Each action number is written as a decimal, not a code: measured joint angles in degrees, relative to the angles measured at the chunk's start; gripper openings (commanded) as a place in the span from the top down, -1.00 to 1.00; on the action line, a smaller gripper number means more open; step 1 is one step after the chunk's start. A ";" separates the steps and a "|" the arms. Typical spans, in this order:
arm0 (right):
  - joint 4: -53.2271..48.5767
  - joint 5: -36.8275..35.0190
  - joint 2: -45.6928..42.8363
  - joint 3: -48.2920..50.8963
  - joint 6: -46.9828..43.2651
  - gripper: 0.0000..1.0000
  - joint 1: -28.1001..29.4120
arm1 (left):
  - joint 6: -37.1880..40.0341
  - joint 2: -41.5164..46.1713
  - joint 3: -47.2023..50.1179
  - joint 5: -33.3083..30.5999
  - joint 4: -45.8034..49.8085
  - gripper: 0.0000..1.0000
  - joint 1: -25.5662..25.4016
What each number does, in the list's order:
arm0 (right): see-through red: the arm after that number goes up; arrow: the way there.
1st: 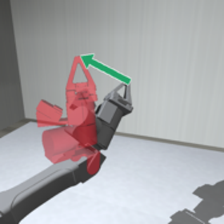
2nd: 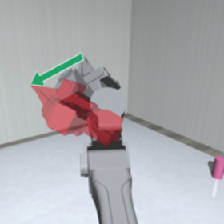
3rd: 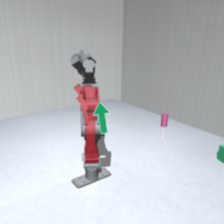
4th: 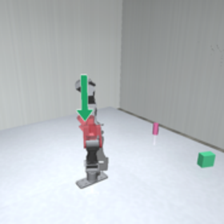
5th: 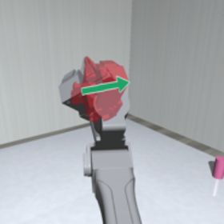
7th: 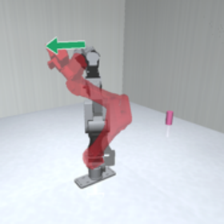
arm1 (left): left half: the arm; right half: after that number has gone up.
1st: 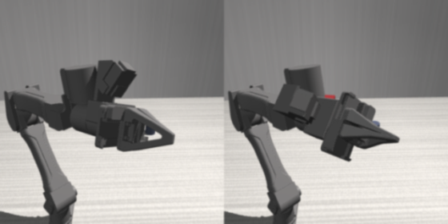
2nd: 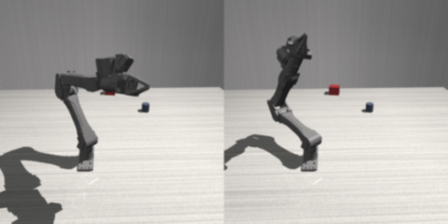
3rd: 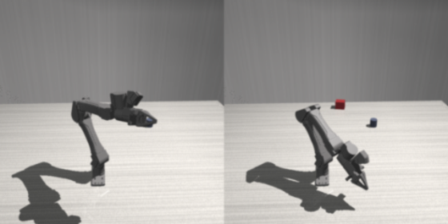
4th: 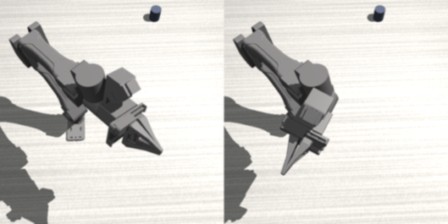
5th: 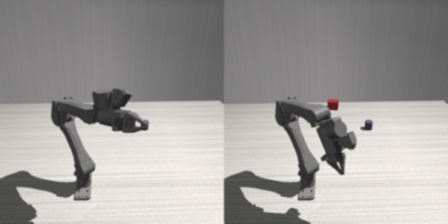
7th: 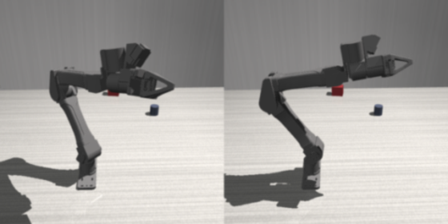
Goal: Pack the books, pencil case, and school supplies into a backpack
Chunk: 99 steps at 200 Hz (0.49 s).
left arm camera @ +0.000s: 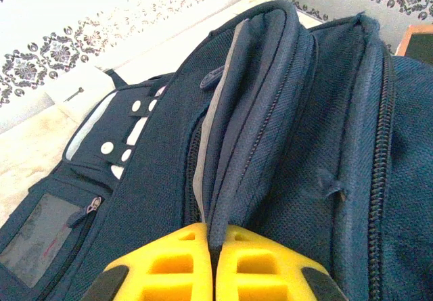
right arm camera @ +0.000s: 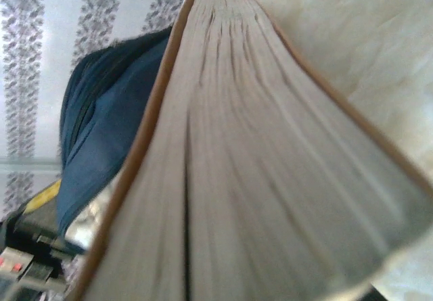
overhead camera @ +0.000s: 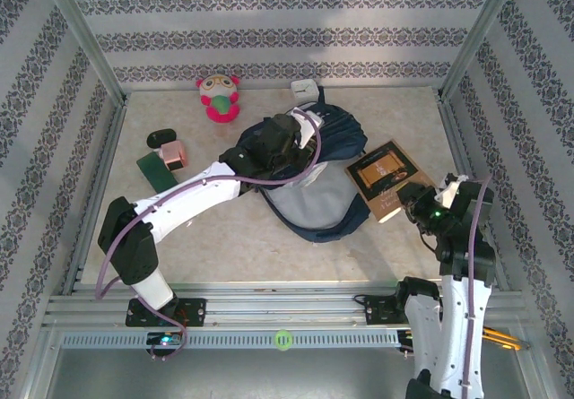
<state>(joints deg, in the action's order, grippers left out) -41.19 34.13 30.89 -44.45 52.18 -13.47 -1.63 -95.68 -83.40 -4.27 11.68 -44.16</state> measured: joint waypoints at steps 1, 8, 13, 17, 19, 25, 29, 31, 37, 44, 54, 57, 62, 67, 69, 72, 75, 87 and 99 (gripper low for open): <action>0.15 0.02 -0.09 0.11 0.22 1.00 0.17 | -0.04 -0.04 -0.02 0.02 0.02 1.00 0.02; 1.36 0.46 -1.01 1.27 2.01 1.00 1.75 | -0.31 -0.28 -0.20 0.22 0.04 1.00 0.04; 2.32 0.83 -1.75 2.34 3.21 1.00 2.97 | -0.42 -0.42 -0.28 0.37 0.11 1.00 0.04; 3.34 1.09 -2.38 3.39 4.72 1.00 3.96 | -0.57 -0.50 -0.33 0.59 0.17 1.00 0.04; 3.82 1.16 -2.69 3.91 5.14 1.00 4.39 | -0.59 -0.52 -0.35 0.63 0.20 1.00 0.04; 5.25 1.38 -3.43 5.46 6.99 1.00 5.66 | -0.72 -0.57 -0.39 0.87 0.39 1.00 0.04; 6.25 1.36 -3.78 6.49 8.37 1.00 6.47 | -0.83 -0.57 -0.39 1.05 0.48 1.00 0.04; 6.95 1.40 -3.98 7.13 8.98 1.00 6.97 | -0.87 -0.57 -0.42 1.09 0.55 1.00 0.04; 8.55 1.29 -4.26 8.74 10.78 1.00 8.26 | -1.07 -0.59 -0.44 1.31 0.57 1.00 0.11; 10.40 1.14 -4.24 10.51 12.70 1.00 9.88 | -1.42 -0.59 -0.46 1.75 0.59 1.00 0.26; 13.18 0.09 -3.78 12.81 14.84 1.00 12.37 | -1.79 -0.61 -0.52 2.54 0.63 1.00 0.52; 14.10 -0.35 -3.50 13.49 15.50 1.00 13.40 | -1.92 -0.61 -0.52 2.78 0.63 1.00 0.70; 15.47 -1.11 -2.89 14.40 16.63 1.00 14.91 | -2.19 -0.61 -0.55 3.21 0.63 1.00 0.83; 16.96 -1.90 -2.23 15.15 17.27 1.00 16.26 | -2.40 -0.61 -0.57 3.52 0.63 1.00 1.03; 17.70 -2.21 -1.77 15.54 17.75 1.00 17.03 | -2.49 -0.61 -0.59 3.76 0.63 1.00 1.09; 18.75 -2.62 -1.29 15.98 18.12 1.00 17.92 | -2.67 -0.61 -0.61 4.00 0.63 1.00 1.18; 19.89 -3.19 -0.72 16.44 18.58 1.00 18.75 | -2.86 -0.61 -0.63 4.28 0.63 1.00 1.25; 25.31 -5.53 2.67 18.18 20.22 1.00 22.75 | -3.41 -0.61 -0.63 5.25 0.66 1.00 1.57; 31.15 -7.96 6.80 19.58 21.49 1.00 26.23 | -3.67 -0.61 -0.66 6.03 0.74 1.00 1.84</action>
<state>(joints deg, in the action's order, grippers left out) -10.04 26.17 37.69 -24.86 73.67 12.75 -5.30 -96.29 -84.05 1.76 12.43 -42.33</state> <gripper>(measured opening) 0.145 0.049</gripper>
